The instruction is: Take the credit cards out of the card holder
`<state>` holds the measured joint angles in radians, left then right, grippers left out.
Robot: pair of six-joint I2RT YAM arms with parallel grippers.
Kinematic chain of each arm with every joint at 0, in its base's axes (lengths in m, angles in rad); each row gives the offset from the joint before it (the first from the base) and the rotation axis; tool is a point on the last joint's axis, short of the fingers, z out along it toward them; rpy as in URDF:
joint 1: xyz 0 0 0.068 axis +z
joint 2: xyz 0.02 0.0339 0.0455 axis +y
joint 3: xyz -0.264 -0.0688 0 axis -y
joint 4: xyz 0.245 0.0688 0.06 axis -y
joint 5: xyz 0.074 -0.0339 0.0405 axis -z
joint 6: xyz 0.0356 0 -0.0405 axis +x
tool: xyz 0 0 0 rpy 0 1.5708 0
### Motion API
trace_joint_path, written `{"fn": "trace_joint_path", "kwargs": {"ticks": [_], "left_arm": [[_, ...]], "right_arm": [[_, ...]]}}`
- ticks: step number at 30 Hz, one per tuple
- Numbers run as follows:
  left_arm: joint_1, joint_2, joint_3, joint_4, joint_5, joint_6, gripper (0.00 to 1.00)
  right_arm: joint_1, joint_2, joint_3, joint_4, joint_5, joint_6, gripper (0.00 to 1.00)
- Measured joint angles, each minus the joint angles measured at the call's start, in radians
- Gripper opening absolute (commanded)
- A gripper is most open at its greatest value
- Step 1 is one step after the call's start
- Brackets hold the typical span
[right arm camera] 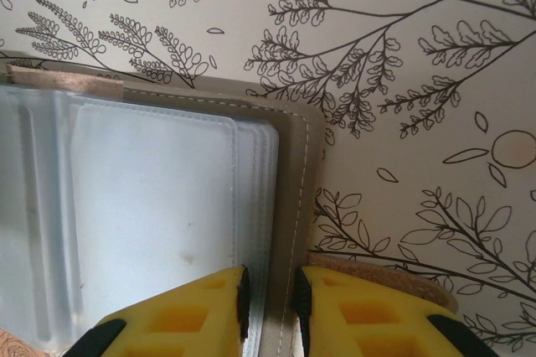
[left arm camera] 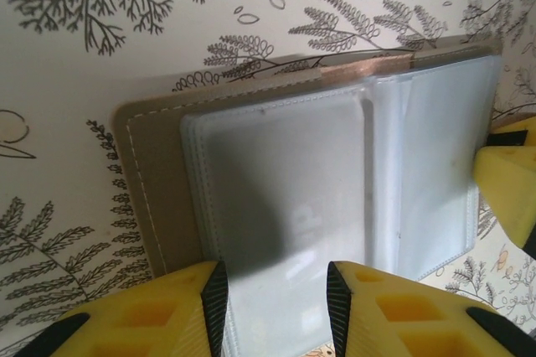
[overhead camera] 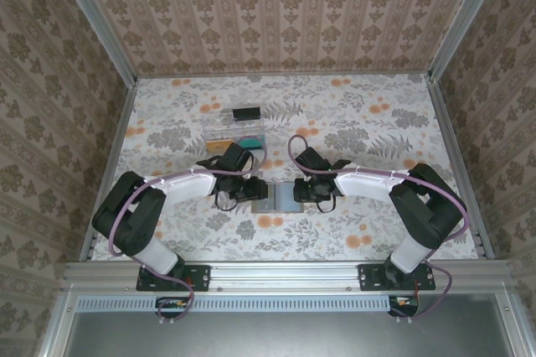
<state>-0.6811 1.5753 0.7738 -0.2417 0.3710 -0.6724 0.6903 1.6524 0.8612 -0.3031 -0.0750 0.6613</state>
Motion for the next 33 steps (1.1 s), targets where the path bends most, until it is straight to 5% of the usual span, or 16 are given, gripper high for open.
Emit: {"fn": "trace_joint_path", "kwargs": {"ticks": [13, 33], "left_arm": [[-0.002, 0.020, 0.008, 0.035, 0.061, -0.001, 0.51], [-0.045, 0.034, 0.055, 0.051, 0.101, 0.004, 0.55]], "right_arm": [[0.000, 0.000, 0.000, 0.000, 0.000, 0.000, 0.26], [0.000, 0.000, 0.000, 0.000, 0.000, 0.001, 0.25]]}}
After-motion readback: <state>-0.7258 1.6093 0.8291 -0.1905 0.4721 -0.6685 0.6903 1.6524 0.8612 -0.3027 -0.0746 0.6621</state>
